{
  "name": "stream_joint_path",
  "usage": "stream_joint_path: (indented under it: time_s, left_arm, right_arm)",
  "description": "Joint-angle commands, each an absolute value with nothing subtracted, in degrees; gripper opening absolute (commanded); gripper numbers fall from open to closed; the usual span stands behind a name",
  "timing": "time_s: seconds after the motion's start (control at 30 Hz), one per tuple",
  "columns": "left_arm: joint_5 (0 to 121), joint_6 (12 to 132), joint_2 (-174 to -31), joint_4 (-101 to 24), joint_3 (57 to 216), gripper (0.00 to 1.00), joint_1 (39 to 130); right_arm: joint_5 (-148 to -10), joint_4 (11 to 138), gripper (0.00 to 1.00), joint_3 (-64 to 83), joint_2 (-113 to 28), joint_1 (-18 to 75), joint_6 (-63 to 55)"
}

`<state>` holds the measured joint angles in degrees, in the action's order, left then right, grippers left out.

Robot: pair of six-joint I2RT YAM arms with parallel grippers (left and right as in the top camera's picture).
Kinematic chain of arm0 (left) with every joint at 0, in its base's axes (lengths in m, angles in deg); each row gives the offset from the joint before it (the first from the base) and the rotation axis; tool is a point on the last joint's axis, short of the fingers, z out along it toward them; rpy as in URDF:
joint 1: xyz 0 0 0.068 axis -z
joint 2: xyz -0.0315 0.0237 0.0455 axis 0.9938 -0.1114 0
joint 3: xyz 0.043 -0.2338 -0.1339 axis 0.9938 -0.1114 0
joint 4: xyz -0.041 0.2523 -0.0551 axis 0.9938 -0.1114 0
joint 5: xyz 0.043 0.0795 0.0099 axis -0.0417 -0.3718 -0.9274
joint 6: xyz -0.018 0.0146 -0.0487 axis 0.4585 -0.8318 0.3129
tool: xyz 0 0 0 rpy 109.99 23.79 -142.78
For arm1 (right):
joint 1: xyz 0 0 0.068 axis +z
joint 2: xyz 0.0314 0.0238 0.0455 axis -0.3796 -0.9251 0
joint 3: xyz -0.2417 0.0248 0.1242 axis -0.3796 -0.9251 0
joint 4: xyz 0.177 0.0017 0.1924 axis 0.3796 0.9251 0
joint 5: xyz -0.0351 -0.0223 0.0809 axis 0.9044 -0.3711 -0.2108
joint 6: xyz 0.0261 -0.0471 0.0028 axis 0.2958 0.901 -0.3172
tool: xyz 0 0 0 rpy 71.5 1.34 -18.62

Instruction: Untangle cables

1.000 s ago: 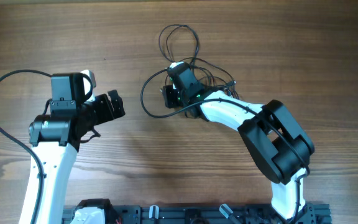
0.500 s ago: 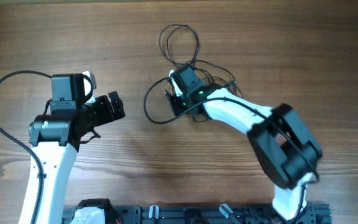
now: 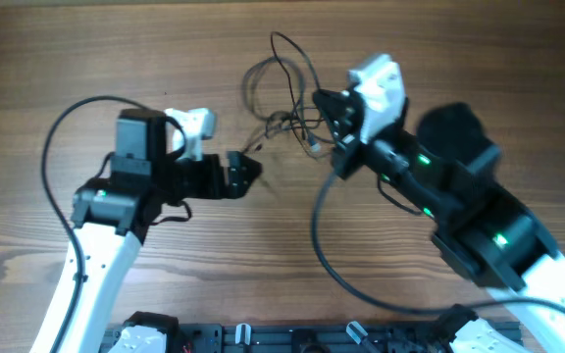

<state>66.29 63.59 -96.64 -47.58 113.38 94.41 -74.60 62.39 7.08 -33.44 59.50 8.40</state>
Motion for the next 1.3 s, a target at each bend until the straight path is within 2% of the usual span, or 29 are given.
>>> stream_joint_path:
  time_s: [0.0,0.17,0.5,0.77,0.9,0.93,1.0,1.13,1.27]
  left_arm:
    - [69.59,61.63,-97.04,-41.81,114.05,1.00,99.92]
    - [67.25,61.84,-97.91,-34.92,114.05,0.97,103.79]
    - [66.18,61.56,-111.35,-34.20,114.05,0.96,110.87]
    - [61.04,61.63,-121.17,-30.03,114.05,0.92,116.34]
    - [56.82,61.84,-121.69,-30.75,114.05,0.81,116.34]
    - [53.59,62.15,-121.69,-31.08,114.05,0.76,116.34]
    - [47.21,65.45,-121.67,-31.49,114.05,0.74,116.31]
    - [34.09,74.61,-121.69,-32.48,114.05,0.77,113.82]
    - [31.27,80.36,-121.69,-34.18,114.05,0.80,109.34]
  right_arm:
    - [-74.07,62.04,0.04,7.67,-28.67,59.37,11.68]
    - [-76.26,61.95,0.04,7.67,-25.68,59.37,11.24]
    - [-72.65,59.96,0.04,7.69,-25.22,59.37,11.44]
    - [-53.90,47.16,0.04,8.65,-24.02,59.37,11.44]
    - [-43.25,44.03,0.04,12.59,-23.34,59.37,16.00]
    - [-38.62,42.76,0.04,13.74,-23.16,59.37,18.45]
    - [-32.04,39.62,0.04,14.51,-22.68,59.35,21.82]
    - [-23.74,33.78,0.04,14.53,-19.93,59.37,25.08]
    - [-22.62,33.58,0.04,14.53,-18.18,59.37,26.39]
